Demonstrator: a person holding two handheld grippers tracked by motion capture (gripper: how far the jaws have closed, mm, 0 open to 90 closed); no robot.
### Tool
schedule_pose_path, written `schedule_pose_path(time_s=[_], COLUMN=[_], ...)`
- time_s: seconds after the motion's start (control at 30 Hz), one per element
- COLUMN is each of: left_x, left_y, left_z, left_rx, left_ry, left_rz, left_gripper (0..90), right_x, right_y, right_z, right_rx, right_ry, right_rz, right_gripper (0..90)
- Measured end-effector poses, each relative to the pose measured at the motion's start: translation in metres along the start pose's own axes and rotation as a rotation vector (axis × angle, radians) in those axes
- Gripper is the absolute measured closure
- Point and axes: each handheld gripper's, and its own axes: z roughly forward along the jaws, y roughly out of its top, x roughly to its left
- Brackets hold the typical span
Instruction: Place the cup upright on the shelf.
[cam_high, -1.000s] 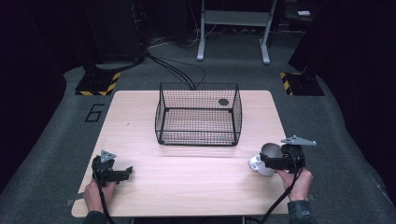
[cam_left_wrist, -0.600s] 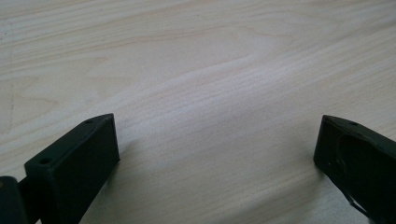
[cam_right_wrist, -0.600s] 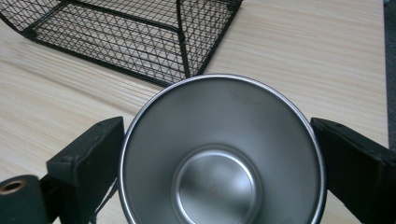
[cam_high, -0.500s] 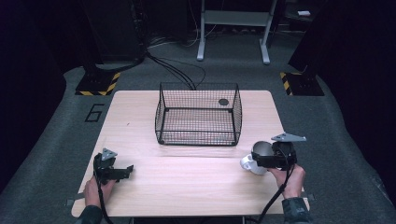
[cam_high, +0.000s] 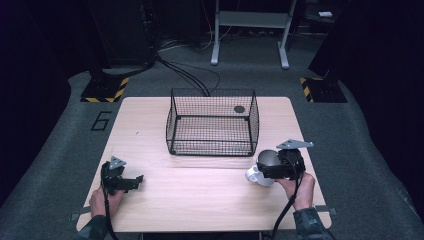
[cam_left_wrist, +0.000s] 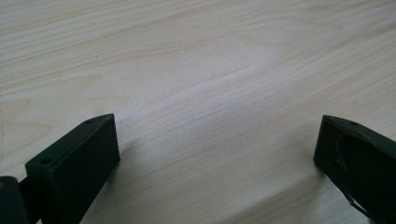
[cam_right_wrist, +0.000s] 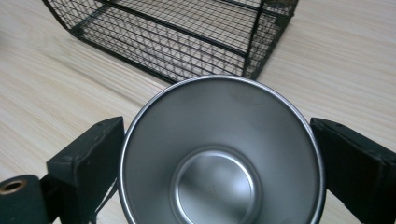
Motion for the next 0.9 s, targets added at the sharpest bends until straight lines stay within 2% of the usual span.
schedule_pose_path(time_s=[0.4,0.67,0.77,0.9], left_x=[0.0,0.0,0.0,0.0], left_y=[0.0,0.0,0.0,0.0], left_z=[0.0,0.0,-0.001,0.0], left_rx=[0.003,-0.004,0.008,0.0], left_ry=[-0.004,0.0,-0.006,-0.001], left_rz=[-0.001,-0.003,0.0,-0.002], left_gripper=[0.1,0.1,0.1,0.1], right_x=[0.021,0.032,0.036,0.042], right_y=[0.021,0.033,0.038,0.046], right_z=[0.005,0.008,0.009,0.013], right_rx=[0.001,0.0,-0.003,-0.003], right_ry=[0.064,0.088,0.102,0.114], right_rz=[-0.051,-0.073,-0.079,-0.105], right_gripper=[5.9,6.0,6.0,6.0])
